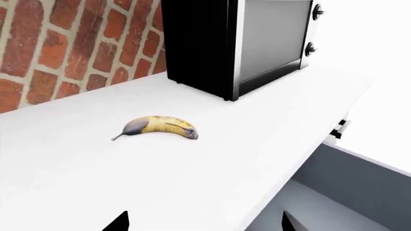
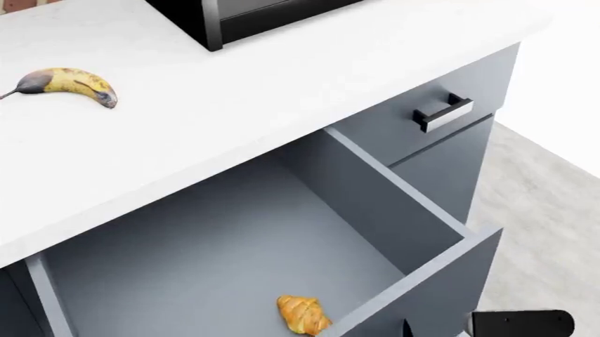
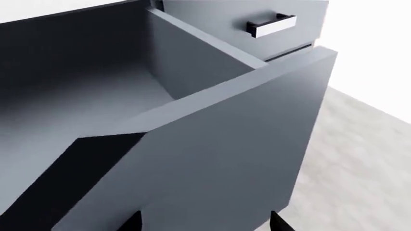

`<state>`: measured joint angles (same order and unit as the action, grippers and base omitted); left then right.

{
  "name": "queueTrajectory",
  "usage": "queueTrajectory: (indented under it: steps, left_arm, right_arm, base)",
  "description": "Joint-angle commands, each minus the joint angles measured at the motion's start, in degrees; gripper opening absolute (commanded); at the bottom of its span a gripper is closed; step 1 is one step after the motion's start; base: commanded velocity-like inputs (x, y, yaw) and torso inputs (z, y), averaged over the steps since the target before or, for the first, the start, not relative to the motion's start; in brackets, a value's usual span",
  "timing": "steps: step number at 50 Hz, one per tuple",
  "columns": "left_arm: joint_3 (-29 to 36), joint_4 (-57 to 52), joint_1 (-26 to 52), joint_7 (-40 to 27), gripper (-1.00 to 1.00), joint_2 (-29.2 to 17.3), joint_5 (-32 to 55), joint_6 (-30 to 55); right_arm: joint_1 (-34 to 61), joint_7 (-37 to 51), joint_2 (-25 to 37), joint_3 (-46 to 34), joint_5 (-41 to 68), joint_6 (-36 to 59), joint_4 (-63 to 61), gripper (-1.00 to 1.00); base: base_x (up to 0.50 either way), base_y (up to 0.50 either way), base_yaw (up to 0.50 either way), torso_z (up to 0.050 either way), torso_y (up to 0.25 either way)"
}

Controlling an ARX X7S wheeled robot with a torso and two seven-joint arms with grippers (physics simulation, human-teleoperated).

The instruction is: Close the right drawer.

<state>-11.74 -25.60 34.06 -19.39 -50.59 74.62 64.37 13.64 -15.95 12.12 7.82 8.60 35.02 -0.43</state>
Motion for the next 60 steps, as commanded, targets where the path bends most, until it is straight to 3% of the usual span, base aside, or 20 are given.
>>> queueTrajectory:
  steps: [1, 16, 36, 45, 60]
  left_arm:
    - [0.0, 0.3, 0.2, 0.2, 1.0, -0.4, 0.1, -0.2]
    - [0.5, 0.5, 0.7, -0.2, 1.0, -0.6, 0.4, -0.1]
    - [1.6, 0.6, 3.4, -2.3, 1.0, -0.7, 2.5, 1.1]
    - [1.6, 0.4, 2.8, -2.2, 1.0, -0.7, 2.6, 0.9]
    - [0.9, 0.3, 2.6, -2.7, 1.0, -1.3, 3.9, 0.9]
  right_arm:
    - [4.2, -3.5, -2.1, -6.0, 4.1, 1.1, 4.2, 1.0]
    - [11.1, -5.8, -4.3, -11.7, 3.2, -0.5, 14.5, 1.0]
    - [25.0, -9.8, -10.5, -16.5, 2.0, -18.7, 47.4, 1.0]
    - [23.4, -11.7, -8.1, -17.6, 4.0, -11.8, 39.5, 1.0]
    - [19.7, -10.4, -7.5, -14.8, 7.8, -14.1, 35.7, 1.0]
  base:
    - [0.0, 0.0, 0.0, 0.0, 0.0]
    - [0.0, 0.0, 0.0, 0.0, 0.0]
    - [0.0, 0.0, 0.0, -0.001, 0.0]
    - [0.0, 0.0, 0.0, 0.0, 0.0]
    - [0.0, 0.0, 0.0, 0.0, 0.0]
